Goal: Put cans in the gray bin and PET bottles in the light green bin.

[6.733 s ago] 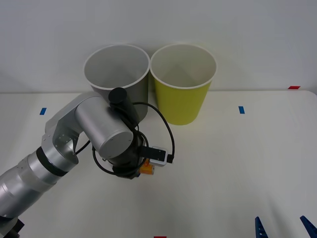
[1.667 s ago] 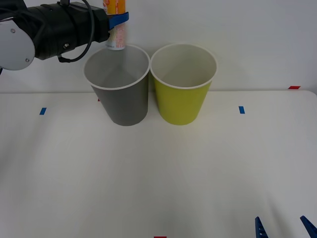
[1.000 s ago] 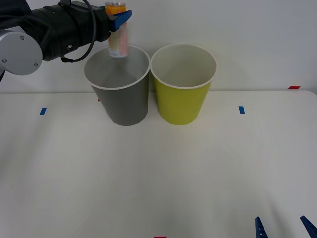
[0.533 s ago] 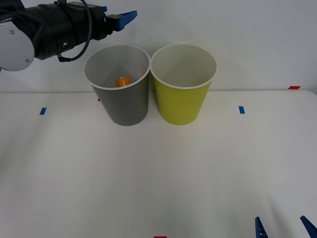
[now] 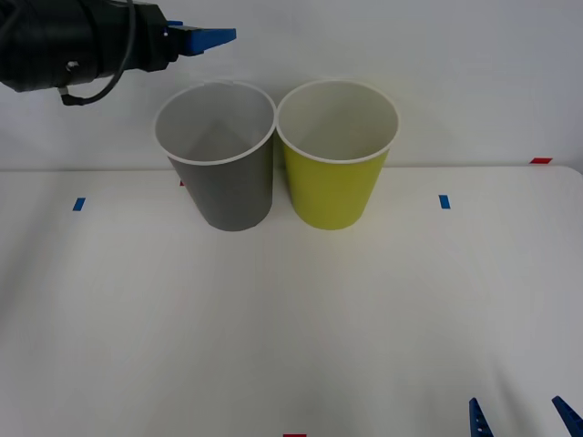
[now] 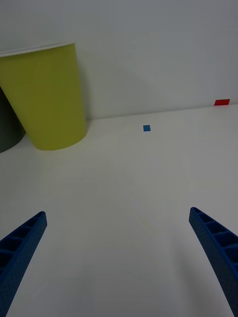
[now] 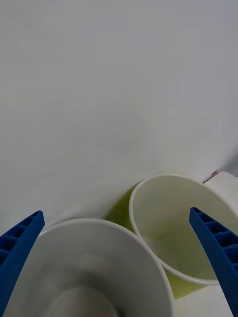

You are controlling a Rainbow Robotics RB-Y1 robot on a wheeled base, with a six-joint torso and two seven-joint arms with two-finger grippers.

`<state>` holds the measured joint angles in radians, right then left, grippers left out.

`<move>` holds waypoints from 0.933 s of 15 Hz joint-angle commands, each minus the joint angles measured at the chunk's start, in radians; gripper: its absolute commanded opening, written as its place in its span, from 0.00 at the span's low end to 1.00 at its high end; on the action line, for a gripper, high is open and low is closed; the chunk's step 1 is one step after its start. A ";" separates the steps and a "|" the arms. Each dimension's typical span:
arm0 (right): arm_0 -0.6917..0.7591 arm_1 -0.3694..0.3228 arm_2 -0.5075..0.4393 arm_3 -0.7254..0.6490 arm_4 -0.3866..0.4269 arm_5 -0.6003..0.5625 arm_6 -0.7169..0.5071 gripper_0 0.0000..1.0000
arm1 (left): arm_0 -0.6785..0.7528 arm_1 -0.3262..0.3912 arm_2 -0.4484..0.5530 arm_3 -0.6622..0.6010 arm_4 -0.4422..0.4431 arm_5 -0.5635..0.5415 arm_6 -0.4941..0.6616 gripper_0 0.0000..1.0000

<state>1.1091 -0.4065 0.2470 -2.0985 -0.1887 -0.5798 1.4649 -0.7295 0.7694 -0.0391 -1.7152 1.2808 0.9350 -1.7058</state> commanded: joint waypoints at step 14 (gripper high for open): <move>0.000 0.000 0.000 0.000 0.000 0.000 0.000 1.00 | 0.705 -0.144 0.464 -0.626 0.012 0.148 0.006 1.00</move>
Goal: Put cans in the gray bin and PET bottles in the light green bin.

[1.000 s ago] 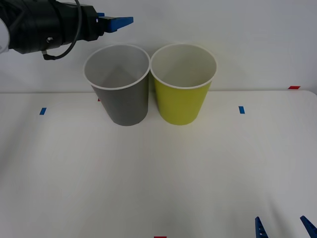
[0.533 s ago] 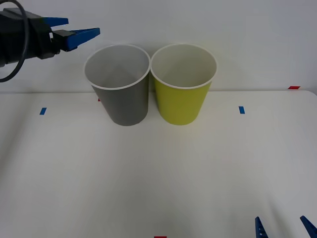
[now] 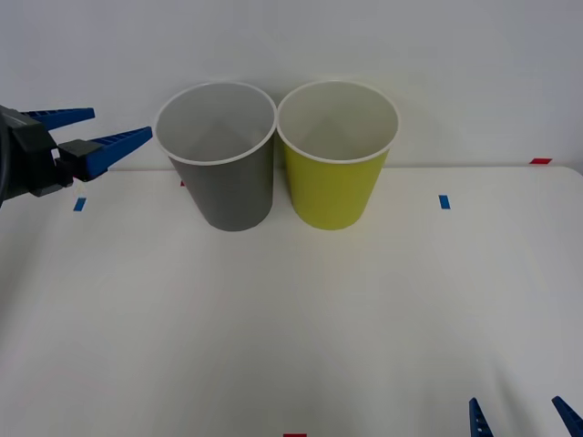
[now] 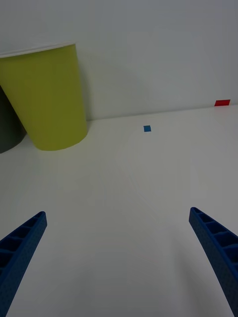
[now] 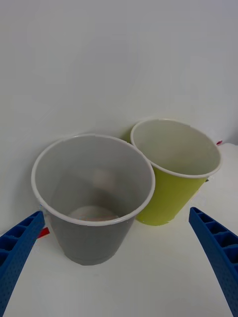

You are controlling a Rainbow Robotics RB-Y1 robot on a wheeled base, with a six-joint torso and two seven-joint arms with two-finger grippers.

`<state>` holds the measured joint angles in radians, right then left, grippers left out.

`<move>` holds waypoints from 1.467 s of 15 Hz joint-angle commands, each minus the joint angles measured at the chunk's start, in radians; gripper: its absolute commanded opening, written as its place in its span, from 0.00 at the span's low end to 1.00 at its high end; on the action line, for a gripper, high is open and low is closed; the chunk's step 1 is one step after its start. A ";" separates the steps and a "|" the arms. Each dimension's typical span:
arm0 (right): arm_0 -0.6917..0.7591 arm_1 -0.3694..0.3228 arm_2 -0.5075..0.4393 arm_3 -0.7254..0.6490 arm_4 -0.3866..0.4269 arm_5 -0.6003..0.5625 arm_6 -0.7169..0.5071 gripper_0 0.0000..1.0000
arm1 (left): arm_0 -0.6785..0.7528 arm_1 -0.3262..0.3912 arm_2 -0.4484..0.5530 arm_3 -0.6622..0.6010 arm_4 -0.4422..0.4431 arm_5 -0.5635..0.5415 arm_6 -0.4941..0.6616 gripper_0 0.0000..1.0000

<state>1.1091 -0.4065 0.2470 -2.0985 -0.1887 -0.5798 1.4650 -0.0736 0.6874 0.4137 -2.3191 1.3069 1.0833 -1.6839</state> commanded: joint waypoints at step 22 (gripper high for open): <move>0.000 0.000 0.000 0.000 0.000 0.000 0.000 1.00 | 0.782 0.009 -0.616 0.135 -0.633 -1.428 -0.108 1.00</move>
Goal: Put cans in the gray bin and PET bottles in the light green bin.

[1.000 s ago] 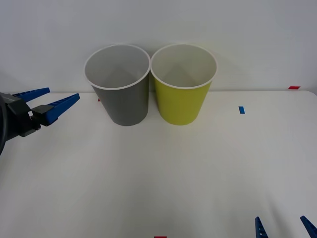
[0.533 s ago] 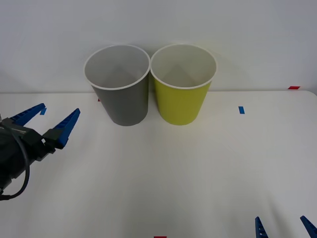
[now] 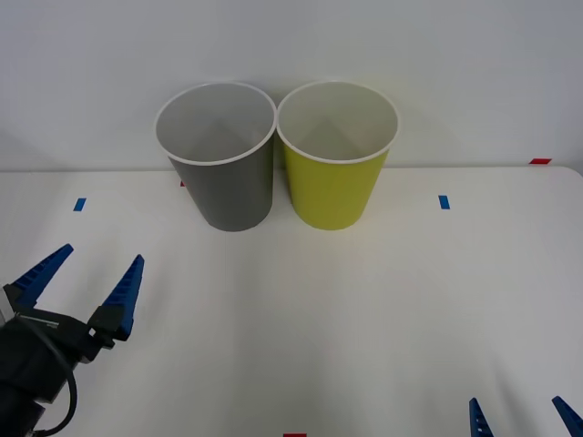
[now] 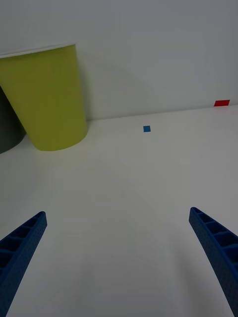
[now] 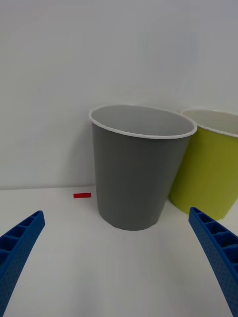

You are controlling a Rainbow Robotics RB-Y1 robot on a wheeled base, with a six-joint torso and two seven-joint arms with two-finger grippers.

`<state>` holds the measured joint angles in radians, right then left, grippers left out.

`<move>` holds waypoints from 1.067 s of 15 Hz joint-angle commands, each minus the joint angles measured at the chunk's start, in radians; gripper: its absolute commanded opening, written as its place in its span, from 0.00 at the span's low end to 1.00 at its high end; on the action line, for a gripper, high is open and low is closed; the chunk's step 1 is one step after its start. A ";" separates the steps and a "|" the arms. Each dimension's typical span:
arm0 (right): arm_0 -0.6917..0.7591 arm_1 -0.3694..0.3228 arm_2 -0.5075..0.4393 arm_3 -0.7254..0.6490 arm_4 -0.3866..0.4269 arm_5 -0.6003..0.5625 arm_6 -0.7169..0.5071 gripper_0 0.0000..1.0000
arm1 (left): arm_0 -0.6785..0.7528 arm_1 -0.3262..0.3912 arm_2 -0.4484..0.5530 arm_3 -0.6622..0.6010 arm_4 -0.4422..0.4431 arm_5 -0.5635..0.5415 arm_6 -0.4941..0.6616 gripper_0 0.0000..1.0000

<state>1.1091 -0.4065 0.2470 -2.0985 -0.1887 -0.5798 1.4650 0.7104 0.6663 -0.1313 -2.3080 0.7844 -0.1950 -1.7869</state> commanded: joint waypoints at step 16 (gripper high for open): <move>0.000 0.000 0.000 0.000 0.000 0.000 0.000 1.00 | 0.268 -0.068 -0.137 0.361 -0.303 -0.517 0.067 1.00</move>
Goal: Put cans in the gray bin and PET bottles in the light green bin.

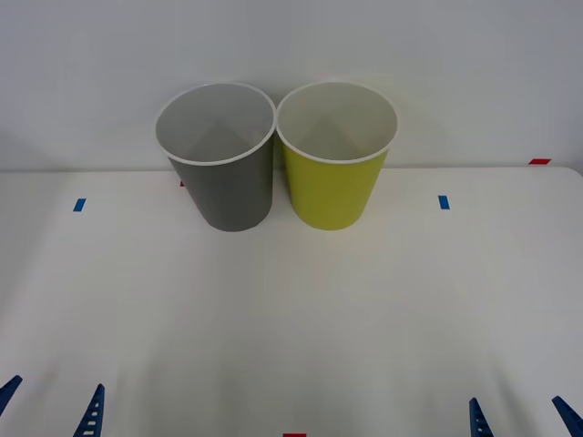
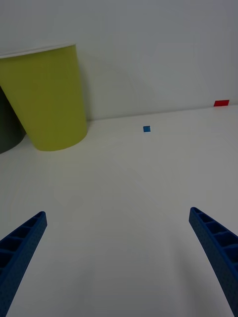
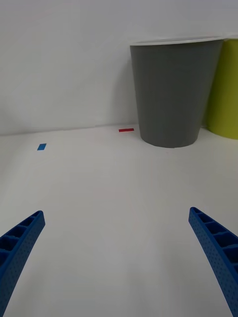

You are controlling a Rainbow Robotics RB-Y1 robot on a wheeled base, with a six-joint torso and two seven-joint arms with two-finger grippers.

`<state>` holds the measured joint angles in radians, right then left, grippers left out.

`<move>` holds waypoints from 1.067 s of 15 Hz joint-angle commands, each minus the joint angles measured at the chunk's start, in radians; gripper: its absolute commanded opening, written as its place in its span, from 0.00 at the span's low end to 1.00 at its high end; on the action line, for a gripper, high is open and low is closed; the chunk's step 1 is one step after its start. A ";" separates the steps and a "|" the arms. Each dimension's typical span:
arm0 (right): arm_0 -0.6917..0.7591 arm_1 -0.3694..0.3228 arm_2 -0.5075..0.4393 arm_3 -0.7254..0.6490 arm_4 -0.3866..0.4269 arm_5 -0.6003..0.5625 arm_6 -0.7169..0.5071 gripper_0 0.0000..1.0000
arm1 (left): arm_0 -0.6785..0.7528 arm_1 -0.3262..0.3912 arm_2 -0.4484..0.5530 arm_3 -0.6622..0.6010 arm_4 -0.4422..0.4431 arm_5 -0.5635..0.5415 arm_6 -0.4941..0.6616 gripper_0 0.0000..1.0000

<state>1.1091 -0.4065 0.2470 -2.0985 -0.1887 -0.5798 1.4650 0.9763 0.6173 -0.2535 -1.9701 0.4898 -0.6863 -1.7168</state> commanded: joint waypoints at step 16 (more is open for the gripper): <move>0.000 0.000 0.000 0.000 0.000 0.000 0.000 1.00 | 0.024 -0.027 -0.013 0.033 -0.007 -0.044 -0.017 1.00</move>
<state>1.1091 -0.4065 0.2470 -2.0985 -0.1887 -0.5798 1.4650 1.0002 0.5906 -0.2670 -1.9375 0.4829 -0.7304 -1.7333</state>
